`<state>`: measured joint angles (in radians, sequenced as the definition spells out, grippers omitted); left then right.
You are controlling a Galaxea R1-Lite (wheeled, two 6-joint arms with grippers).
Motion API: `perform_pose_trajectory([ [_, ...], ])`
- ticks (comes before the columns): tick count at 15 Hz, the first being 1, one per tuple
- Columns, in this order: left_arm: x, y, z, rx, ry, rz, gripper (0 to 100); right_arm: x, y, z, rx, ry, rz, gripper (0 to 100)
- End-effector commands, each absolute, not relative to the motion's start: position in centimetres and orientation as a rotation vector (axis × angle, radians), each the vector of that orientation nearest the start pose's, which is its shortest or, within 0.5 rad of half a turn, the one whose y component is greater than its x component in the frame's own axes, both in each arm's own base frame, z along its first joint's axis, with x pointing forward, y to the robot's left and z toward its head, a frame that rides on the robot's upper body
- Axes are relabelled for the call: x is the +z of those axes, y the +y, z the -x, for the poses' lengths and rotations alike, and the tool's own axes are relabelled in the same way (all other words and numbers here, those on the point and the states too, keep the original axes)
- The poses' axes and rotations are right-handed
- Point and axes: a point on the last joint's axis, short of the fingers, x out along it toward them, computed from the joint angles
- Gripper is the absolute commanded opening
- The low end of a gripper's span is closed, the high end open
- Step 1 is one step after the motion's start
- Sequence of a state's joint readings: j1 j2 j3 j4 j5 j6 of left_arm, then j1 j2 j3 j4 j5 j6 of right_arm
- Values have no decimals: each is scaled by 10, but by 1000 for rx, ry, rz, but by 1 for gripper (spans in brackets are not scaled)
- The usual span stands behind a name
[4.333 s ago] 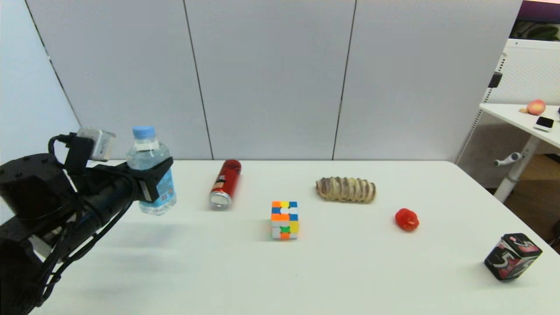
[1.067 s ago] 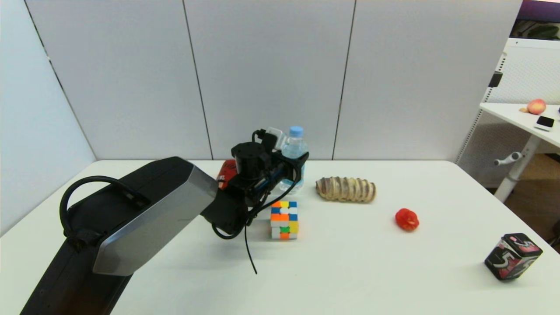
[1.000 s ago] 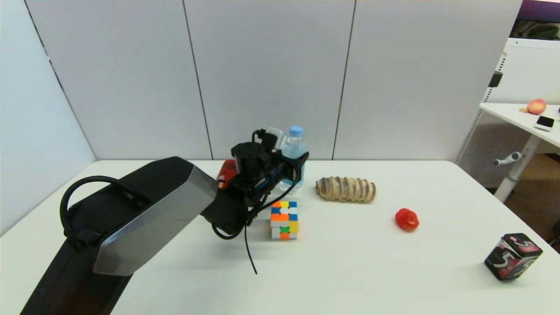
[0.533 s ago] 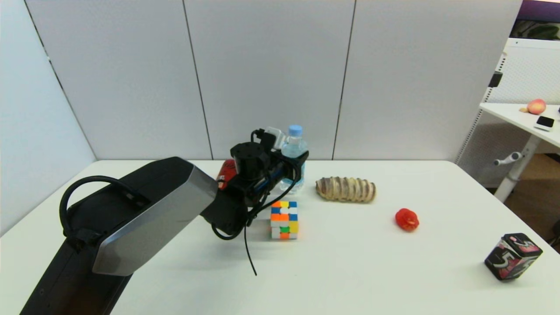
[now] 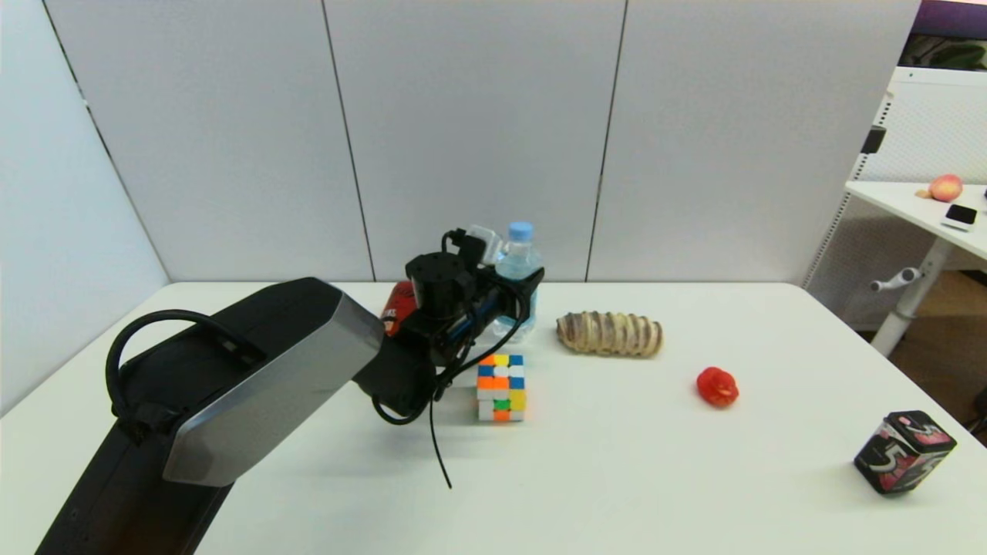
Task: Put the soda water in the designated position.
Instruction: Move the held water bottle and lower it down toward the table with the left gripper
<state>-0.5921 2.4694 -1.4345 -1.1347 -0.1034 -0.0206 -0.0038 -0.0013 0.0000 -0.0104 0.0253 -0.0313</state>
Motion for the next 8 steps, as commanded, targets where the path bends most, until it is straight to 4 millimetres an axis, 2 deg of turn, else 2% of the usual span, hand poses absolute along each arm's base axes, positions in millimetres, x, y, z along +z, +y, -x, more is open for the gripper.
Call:
perform_pose_trajectory([
  [1, 88, -276, -406, -697, -102, 48, 100, 77, 1, 23, 23, -11, 32, 100],
  [5, 89, -276, -405, -697, -105, 47, 100, 77, 1, 23, 21, -11, 32, 100],
  [8, 109, -270, -393, -704, -114, 43, 100, 77, 1, 23, 21, -11, 32, 100],
])
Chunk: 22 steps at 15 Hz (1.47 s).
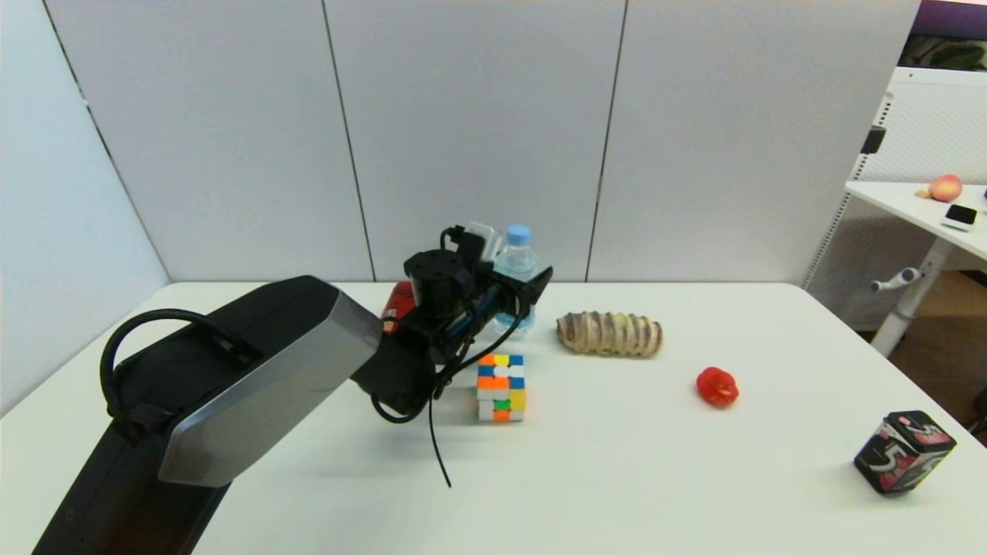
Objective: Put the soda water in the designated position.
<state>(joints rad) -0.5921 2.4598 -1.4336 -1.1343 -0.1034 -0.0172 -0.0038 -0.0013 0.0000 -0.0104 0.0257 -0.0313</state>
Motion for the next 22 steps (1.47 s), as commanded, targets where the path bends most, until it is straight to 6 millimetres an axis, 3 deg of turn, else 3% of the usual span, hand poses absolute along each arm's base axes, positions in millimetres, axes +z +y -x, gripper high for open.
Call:
perform_pose_trajectory([
  [1, 123, -266, -381, -713, -120, 45, 100, 77, 1, 23, 21, -11, 32, 100],
  [4, 179, -232, -324, -728, -127, 42, 100, 77, 1, 23, 21, -11, 32, 100],
  [7, 223, -178, -248, -727, -144, 50, 100, 77, 1, 23, 21, -11, 32, 100],
  [9, 233, -142, -201, -710, -161, 59, 100, 77, 1, 23, 21, -11, 32, 100],
  [14, 210, -55, -105, -562, -150, 55, 100, 77, 1, 23, 21, -11, 32, 100],
  [17, 190, -33, -71, -509, -126, 67, 100, 77, 1, 23, 21, -11, 32, 100],
  [22, 171, -9, -41, -281, -157, 50, 100, 77, 1, 23, 21, -11, 32, 100],
])
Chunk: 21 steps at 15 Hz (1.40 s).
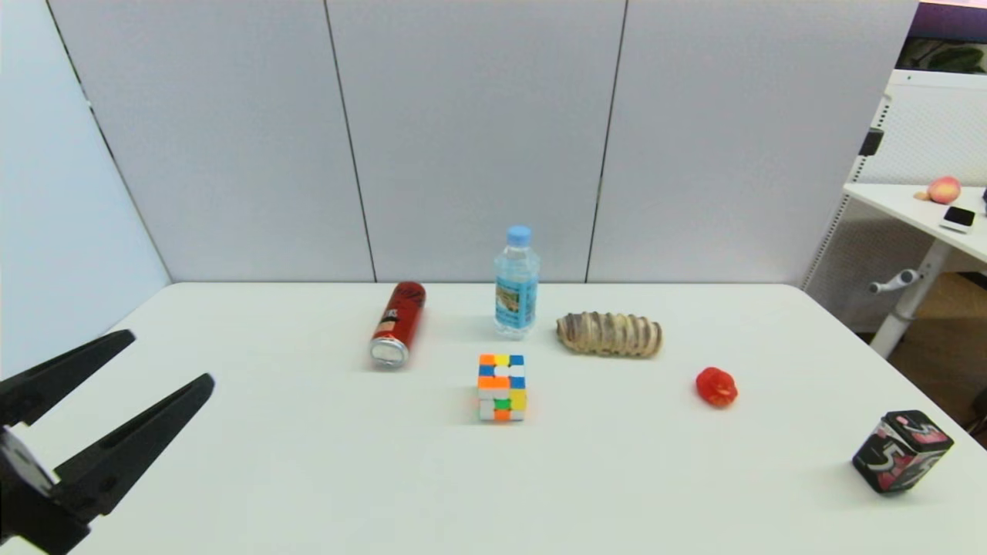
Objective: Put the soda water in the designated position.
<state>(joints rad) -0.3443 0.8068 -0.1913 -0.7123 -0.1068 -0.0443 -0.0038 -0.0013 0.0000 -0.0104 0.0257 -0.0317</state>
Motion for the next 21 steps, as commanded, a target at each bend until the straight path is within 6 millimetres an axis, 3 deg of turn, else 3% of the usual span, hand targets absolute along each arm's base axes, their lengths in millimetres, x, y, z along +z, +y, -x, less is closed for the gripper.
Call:
perform_pose_trajectory([
  [1, 166, -7, -36, -243, -164, 47, 100, 77, 1, 23, 21, -11, 32, 100],
  [8, 116, -2, -2, -168, -79, 47, 100, 77, 1, 23, 21, -11, 32, 100],
  [16, 104, -2, 1, -130, 5, 54, 100, 77, 1, 23, 21, -11, 32, 100],
  [21, 83, -1, 20, -41, -26, 67, 100, 77, 1, 23, 21, -11, 32, 100],
])
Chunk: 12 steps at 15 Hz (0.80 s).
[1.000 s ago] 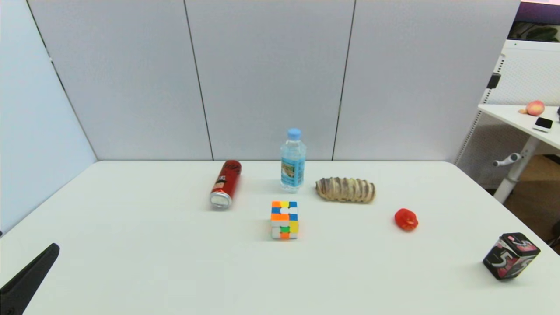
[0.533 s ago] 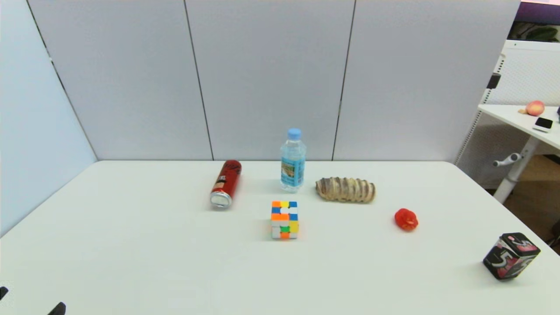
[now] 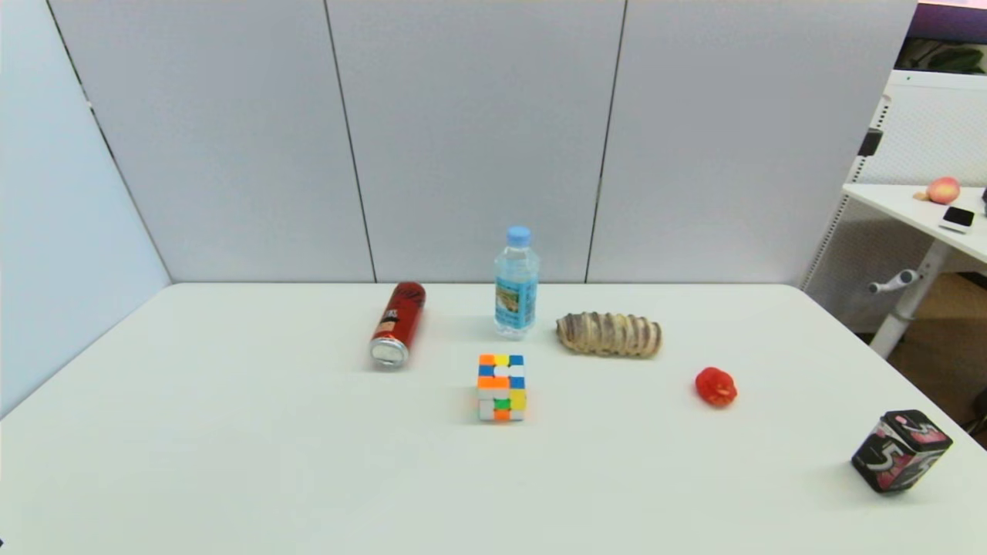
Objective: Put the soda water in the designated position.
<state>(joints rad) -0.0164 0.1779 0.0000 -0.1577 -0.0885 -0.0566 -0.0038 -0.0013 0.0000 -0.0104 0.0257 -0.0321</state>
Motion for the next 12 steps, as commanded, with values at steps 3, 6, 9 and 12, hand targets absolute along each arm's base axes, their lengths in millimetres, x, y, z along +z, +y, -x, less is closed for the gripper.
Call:
perform_pose_trajectory([
  [3, 81, 1, 23, 16, -60, 151, 100, 77, 1, 23, 21, -11, 32, 100],
  [6, 81, 1, 23, 19, -54, 168, 100, 77, 1, 23, 21, -11, 32, 100],
  [9, 81, 1, 23, 26, -54, 114, 100, 77, 1, 23, 21, -11, 32, 100],
  [12, 81, 1, 23, 24, -52, -51, 100, 77, 1, 23, 21, -11, 32, 100],
])
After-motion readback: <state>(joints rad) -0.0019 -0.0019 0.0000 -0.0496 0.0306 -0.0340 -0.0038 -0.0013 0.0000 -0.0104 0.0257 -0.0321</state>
